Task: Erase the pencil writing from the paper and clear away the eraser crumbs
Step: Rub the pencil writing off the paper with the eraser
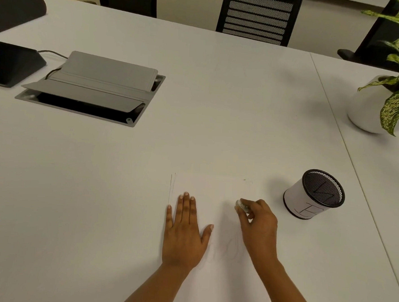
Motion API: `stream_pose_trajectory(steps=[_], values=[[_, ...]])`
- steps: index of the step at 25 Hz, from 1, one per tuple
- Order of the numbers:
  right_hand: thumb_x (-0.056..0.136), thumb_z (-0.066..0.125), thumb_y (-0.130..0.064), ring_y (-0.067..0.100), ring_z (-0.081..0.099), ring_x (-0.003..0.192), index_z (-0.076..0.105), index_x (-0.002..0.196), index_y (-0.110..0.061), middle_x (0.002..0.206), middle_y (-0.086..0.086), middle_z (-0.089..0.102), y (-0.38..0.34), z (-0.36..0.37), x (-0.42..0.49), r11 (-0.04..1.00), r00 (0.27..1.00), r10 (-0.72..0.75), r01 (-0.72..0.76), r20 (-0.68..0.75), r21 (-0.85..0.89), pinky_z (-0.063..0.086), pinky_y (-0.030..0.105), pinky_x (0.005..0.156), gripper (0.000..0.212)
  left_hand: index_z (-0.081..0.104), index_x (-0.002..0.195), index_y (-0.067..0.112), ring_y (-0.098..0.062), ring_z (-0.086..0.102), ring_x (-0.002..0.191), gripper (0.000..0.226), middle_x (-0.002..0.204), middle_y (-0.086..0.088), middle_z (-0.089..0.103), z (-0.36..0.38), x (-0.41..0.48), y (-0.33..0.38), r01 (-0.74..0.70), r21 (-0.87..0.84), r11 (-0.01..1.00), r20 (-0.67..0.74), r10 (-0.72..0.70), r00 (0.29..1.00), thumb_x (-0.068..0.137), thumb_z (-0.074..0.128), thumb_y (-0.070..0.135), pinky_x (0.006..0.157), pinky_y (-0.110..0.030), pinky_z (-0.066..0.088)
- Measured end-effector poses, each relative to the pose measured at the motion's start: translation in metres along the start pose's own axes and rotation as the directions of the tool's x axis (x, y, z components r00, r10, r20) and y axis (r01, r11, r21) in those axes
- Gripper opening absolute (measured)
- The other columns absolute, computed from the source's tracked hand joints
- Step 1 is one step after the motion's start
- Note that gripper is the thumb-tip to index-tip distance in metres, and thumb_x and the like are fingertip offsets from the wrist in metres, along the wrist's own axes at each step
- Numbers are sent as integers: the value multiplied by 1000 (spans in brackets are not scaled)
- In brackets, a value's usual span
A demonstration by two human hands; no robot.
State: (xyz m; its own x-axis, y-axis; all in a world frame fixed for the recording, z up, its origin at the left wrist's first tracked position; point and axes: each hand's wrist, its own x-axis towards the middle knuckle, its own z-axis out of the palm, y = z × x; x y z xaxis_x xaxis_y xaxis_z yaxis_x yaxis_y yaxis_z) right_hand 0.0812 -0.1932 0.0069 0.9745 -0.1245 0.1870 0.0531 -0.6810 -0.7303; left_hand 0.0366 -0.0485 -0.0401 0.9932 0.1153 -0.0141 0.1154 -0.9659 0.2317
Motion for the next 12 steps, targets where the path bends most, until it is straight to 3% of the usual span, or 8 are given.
stream_pose_trajectory(steps=[3,8,12], values=[[82,65,-11,3,52,65,68,95,-8,75,-1,56,-2,9,-20,998,999,30,-32,32,54,40,2,61,14,-8,142,9,-26,-10,141,88,153,-10,-6,0,0,0,-2,-32,999,0,2,1000,75,-22,64,111,-43,-18],[85,62,-15,4,50,67,66,98,-10,77,-6,53,6,23,-50,1000,981,7,-6,192,-8,34,4,64,15,-7,143,9,-24,-9,141,91,154,-9,-5,1,6,-1,-22,-42,999,-7,21,1000,74,-23,66,112,-41,-18],[86,61,-15,8,50,64,66,92,-7,75,-2,52,12,16,-23,998,993,67,-64,103,-28,35,9,59,11,-1,144,7,-24,-5,141,88,154,-10,0,1,10,0,-26,-37,999,-9,25,1000,78,-17,63,114,-43,-12]])
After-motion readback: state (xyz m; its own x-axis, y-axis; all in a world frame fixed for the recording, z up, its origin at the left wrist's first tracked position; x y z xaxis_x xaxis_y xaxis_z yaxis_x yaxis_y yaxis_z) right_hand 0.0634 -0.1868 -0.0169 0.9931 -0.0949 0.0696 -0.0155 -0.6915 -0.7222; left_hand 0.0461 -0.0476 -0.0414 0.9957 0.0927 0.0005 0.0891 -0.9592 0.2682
